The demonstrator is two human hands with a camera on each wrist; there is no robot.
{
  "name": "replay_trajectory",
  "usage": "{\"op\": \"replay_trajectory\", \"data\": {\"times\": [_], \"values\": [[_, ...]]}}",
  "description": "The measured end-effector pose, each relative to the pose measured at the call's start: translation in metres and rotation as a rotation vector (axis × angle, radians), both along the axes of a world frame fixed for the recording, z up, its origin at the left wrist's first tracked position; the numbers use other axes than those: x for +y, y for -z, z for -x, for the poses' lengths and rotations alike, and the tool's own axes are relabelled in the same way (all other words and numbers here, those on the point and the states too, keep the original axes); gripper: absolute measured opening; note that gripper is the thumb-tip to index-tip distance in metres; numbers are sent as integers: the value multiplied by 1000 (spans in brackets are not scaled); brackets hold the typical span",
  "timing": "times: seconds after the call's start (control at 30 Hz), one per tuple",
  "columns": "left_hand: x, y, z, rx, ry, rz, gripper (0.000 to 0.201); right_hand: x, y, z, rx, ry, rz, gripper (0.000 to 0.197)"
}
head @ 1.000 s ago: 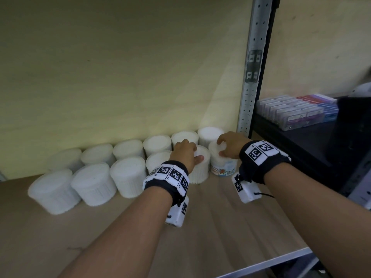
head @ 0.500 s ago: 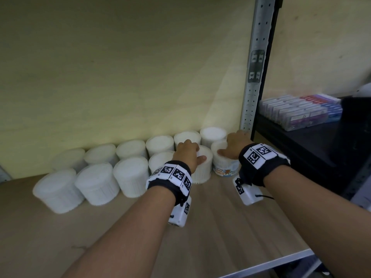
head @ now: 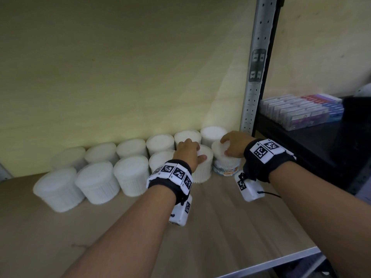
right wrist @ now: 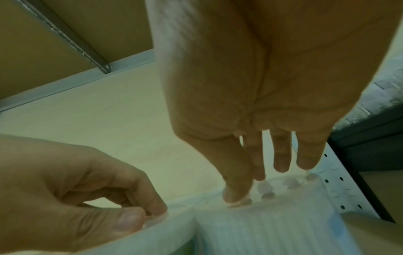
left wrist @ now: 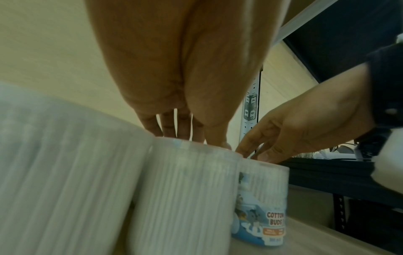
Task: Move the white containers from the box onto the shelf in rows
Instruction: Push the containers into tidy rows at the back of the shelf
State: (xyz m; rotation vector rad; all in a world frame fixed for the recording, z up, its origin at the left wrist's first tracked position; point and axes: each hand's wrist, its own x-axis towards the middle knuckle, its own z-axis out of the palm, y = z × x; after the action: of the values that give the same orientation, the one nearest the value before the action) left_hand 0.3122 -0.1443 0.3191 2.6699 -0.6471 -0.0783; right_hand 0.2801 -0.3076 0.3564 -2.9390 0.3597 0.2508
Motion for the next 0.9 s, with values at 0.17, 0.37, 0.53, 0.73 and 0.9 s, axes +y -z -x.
{"op": "replay_trajectory", "data": {"times": [0.17,0.37,0.53,0.73,0.9], "values": [[0,-1,0,2,3,1,47,1,5,-4,-107,70,29,57],[0,-1,1,3,1,-10,46,5,15,-6,-29,59,82,70],[0,-2,1,4,4,-5,46,2,8,-2,-22,-8,97,64],[-1,-3,2,2,0,1,44,-2,4,2,1,-67,71,63],[-1,-5,2,13,9,-23,45,-2,2,2,3,-80,70,63]]}}
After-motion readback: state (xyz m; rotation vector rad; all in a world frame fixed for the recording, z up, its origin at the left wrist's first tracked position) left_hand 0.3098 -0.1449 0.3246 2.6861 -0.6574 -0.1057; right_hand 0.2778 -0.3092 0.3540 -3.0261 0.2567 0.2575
